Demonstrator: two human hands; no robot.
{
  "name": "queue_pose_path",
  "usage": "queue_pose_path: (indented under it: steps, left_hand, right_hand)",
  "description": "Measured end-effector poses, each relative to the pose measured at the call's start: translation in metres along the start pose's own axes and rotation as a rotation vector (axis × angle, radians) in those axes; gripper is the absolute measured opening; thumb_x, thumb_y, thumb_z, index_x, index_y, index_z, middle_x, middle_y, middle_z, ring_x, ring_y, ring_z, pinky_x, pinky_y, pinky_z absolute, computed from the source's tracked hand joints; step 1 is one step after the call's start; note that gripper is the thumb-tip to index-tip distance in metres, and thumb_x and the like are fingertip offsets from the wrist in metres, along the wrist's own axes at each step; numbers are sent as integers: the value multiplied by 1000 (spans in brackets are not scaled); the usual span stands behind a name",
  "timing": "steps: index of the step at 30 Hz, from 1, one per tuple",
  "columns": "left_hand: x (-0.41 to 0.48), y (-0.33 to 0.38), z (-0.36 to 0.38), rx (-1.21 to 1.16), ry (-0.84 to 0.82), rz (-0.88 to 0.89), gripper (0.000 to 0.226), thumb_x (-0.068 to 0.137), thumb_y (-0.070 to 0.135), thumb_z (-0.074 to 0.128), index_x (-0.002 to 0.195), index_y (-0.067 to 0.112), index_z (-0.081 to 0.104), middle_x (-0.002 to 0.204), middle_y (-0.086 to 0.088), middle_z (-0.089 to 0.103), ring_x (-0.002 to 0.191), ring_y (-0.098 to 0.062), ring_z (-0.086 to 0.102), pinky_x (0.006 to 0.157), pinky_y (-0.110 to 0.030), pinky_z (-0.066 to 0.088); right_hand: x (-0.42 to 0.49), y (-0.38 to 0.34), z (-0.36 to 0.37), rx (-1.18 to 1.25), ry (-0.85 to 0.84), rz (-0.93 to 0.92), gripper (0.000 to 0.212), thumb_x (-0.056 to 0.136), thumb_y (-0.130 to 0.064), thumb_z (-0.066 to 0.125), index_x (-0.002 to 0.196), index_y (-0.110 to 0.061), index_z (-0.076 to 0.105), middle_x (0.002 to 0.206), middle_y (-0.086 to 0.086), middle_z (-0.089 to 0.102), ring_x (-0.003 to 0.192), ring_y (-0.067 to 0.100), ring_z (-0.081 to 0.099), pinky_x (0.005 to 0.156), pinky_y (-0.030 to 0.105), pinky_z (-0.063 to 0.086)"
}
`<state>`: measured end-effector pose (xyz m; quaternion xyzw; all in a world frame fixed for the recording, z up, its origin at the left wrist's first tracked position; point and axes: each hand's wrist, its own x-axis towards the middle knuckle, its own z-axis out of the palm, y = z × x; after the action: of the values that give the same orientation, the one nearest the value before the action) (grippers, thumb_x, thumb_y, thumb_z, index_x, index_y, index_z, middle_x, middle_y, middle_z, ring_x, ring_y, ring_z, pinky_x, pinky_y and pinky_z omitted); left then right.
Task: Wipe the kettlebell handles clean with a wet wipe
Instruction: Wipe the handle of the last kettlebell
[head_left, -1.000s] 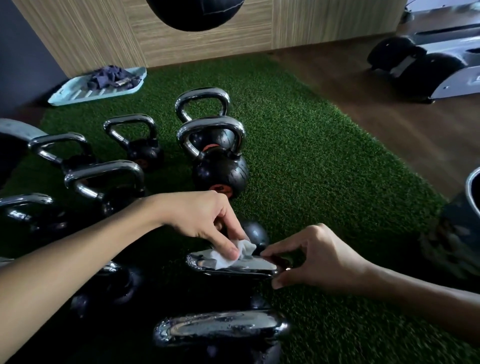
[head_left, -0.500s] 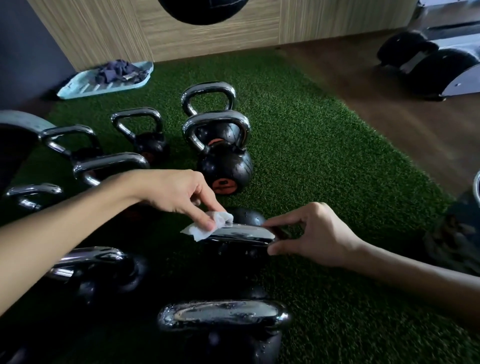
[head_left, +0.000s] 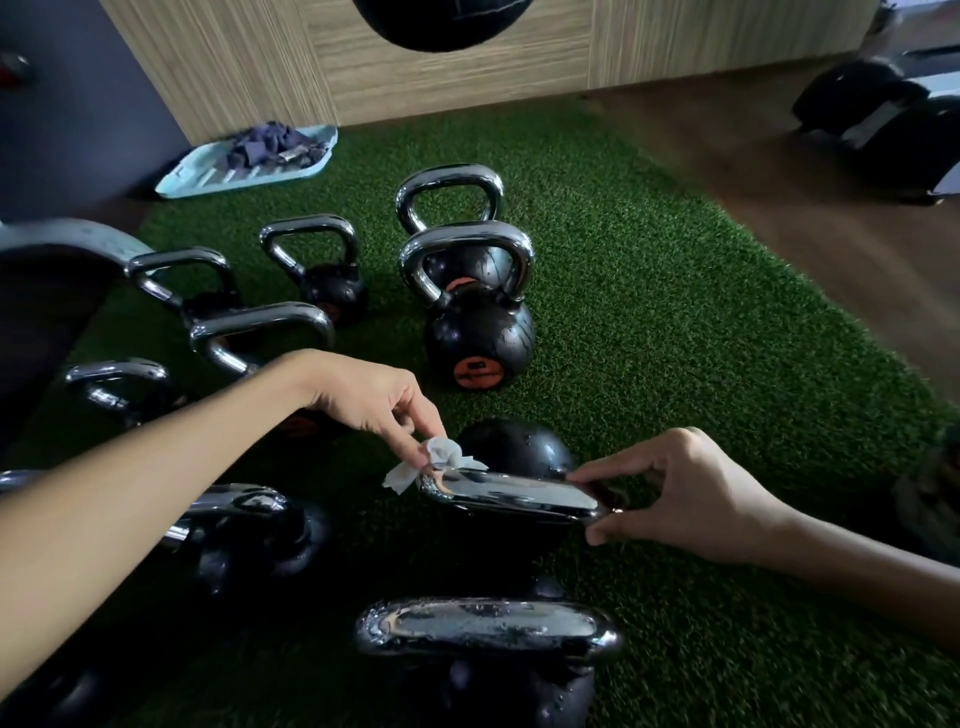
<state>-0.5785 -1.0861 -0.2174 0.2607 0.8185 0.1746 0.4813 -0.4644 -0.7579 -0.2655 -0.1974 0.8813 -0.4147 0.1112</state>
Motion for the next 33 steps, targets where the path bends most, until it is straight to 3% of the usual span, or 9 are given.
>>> queue_pose_path:
  steps: [3,7,12,18,21,24,27,30,33]
  left_hand:
    - [6,-4,-2,14,-29,-44,31,83,53,77,113,47,74,128,-13,63,82,-27,35,78,-41,30]
    - [11,-9,-3,27,-36,-81,30,87,49,74,117,52,70,127,-11,65,79,-29,35,76,-39,33]
    - [16,-11,-15,144,14,-145,47,75,75,70,118,59,66,119,-15,69,78,-26,38,71,-40,34]
    - [-9,6,-36,-27,685,-19,23,90,34,74,113,36,77,76,29,68,64,1,55,66,-15,38]
    - [-14,8,-24,-421,904,91,19,81,37,77,99,34,79,73,21,68,61,4,51,60,-14,38]
    - [-15,12,-9,-644,981,114,25,68,51,77,91,41,79,77,19,69,68,0,50,64,-20,38]
    - [-14,23,2,-761,1033,158,15,72,40,75,87,39,80,83,21,72,76,-1,52,70,-23,39]
    - [-16,36,14,-765,1036,215,19,72,43,76,90,39,81,93,12,73,81,-2,54,71,-24,39]
    - [-16,45,18,-814,1081,270,12,70,41,75,80,36,81,80,12,75,68,5,57,64,-21,38]
  right_hand:
    - [-2,1,1,-10,-3,-21,49,57,-51,93,101,-56,73,102,-41,66,88,-16,67,76,12,55]
    - [-3,-2,-1,-29,-27,-19,49,66,-34,94,112,-37,77,109,-24,70,62,-23,58,58,0,42]
    - [15,-3,-8,-57,-30,-10,52,65,-47,91,114,-45,73,113,-26,71,84,-6,72,76,16,57]
    - [71,-9,-20,-125,40,-5,51,64,-62,83,113,-50,73,98,-14,79,82,15,74,73,35,59]
    - [98,-17,-26,-131,66,19,45,71,-46,89,114,-39,76,101,-13,78,83,7,71,75,25,57]
    - [107,-26,-32,-125,-4,53,45,68,-41,92,110,-34,79,96,-7,79,78,9,69,63,15,47]
    - [95,-37,-33,-188,88,18,62,63,-49,92,120,-33,74,121,-14,73,92,-11,64,85,9,47]
    - [88,-62,-25,-45,244,-71,81,66,-50,91,139,-32,61,134,-24,55,63,-29,50,70,-3,40]
    - [101,-79,-12,71,363,-93,68,68,-44,91,130,-30,69,129,-17,67,96,-22,59,85,-2,41]
